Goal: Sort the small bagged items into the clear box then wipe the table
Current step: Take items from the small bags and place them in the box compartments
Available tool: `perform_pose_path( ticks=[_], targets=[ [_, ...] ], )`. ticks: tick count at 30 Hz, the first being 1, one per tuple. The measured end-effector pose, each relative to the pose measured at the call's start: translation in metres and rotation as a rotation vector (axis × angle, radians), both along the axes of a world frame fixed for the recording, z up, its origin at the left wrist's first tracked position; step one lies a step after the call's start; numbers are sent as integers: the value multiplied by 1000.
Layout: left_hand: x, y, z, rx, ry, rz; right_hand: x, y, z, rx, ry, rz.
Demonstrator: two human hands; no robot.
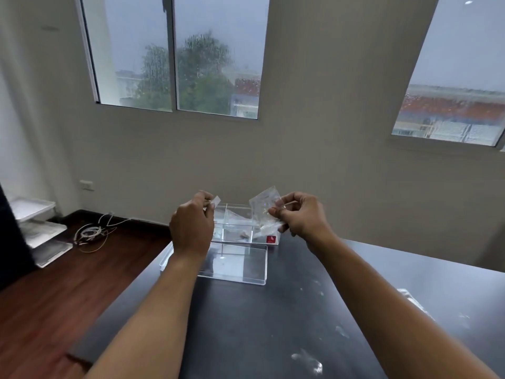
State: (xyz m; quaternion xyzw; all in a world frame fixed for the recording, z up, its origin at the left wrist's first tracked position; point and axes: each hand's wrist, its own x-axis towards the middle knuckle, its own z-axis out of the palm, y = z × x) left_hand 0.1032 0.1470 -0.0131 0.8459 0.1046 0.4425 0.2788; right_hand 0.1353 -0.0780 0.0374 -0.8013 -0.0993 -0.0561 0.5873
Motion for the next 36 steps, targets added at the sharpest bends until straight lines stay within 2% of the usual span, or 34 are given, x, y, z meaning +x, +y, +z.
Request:
perform_pose_path(
  ticks=[7, 12, 14, 18, 23, 26, 29, 36],
  targets=[
    [7, 4, -9, 37, 78, -20, 17, 34, 1, -24, -84, 78],
    [12, 4, -11, 91, 15, 31, 29, 39, -1, 18, -202, 23],
    [10, -1, -6, 74, -33, -6, 34, 37, -4, 11, -244, 30],
    [9, -13, -3, 172, -52, -197, 34, 30, 0, -155, -310, 139],
    [11, -23, -4, 218, -99, -259, 27, 22, 10, -278, -382, 237],
    [9, -27, -3, 116, -163, -288, 31, 17, 10, -224, -383, 175],
    [9, -30, -3, -35, -184, -339, 33, 11, 10, -69, -261, 181],
    [12, -40, -4, -257, -79, -344, 36, 8, 2, 230, -108, 134]
  ],
)
